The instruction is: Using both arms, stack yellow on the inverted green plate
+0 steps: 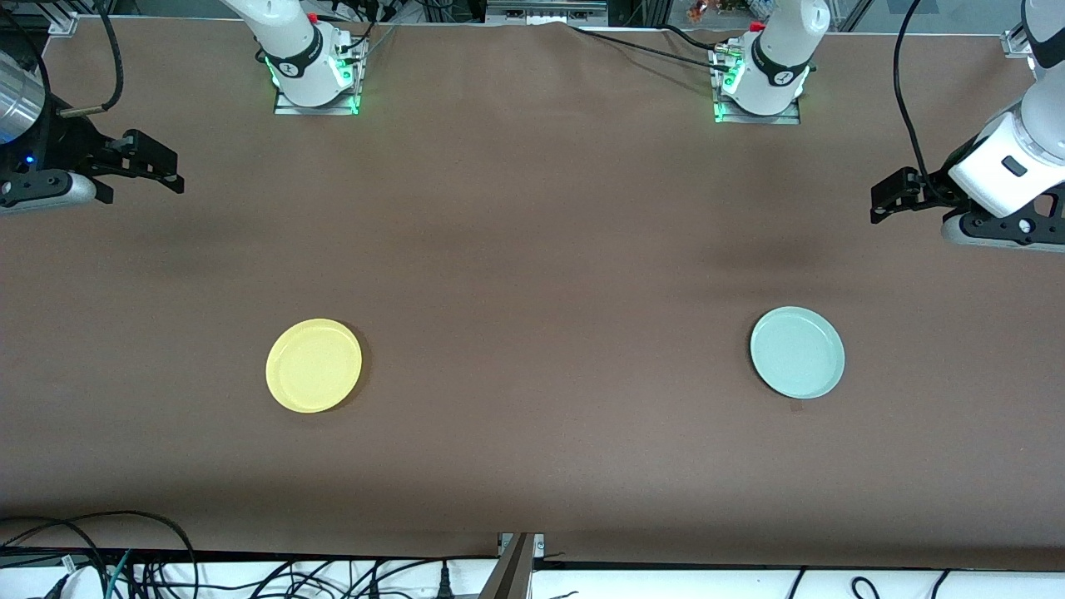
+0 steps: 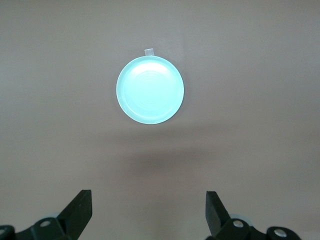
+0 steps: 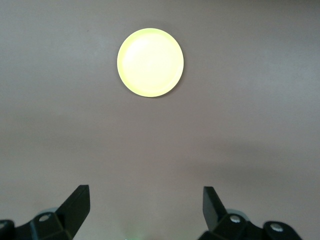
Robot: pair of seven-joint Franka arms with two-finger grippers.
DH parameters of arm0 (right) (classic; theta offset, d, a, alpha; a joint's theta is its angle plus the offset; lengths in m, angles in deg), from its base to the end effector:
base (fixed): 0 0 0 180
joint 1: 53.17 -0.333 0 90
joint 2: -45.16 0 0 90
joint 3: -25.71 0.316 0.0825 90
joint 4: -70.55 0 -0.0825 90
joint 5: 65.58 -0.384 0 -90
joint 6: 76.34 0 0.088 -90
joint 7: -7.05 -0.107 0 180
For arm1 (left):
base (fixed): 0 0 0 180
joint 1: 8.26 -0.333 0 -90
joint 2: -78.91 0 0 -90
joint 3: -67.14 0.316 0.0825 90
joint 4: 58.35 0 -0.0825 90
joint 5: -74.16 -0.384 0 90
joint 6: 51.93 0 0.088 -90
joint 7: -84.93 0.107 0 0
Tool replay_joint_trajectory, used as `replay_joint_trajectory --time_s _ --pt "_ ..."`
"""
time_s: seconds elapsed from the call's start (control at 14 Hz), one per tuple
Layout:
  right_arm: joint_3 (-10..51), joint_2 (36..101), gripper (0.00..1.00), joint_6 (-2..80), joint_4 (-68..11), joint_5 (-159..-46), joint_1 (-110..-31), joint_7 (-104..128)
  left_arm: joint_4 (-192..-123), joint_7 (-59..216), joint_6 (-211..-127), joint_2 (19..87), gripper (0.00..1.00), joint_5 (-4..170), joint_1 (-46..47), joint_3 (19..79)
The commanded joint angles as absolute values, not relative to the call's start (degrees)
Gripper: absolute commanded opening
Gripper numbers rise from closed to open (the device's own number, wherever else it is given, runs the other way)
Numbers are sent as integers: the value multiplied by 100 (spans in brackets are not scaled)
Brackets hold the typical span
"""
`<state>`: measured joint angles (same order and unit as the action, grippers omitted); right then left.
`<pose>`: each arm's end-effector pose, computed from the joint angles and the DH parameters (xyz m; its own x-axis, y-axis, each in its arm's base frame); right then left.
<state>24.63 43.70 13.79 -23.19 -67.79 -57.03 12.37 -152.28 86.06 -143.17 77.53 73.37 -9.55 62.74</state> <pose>0.5445 0.0304 0.6080 0.9895 0.1407 -0.0337 0.1393 -0.9893 -0.0423 0.5595 -0.0285 0.5806 0.9947 -0.0742 -0.0711 -0.0751 -0.9971 -0.0105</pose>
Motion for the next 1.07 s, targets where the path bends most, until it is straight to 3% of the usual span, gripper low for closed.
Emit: replay_joint_trajectory --time_s 0.0,0.71,1.0 --pt "2465 4376 100 1357 -2227 -6637 -5713 1312 -15081 8660 -14281 7680 100 7451 -1001 6249" --pt "2448 4428 100 1348 -2227 -6654 -5695 1320 -15116 8598 -14246 7654 100 7460 -993 6222" --pt "2448 4446 100 1322 -2235 -6690 -5695 1320 -15221 8677 -13912 7173 100 7442 -1395 6258"
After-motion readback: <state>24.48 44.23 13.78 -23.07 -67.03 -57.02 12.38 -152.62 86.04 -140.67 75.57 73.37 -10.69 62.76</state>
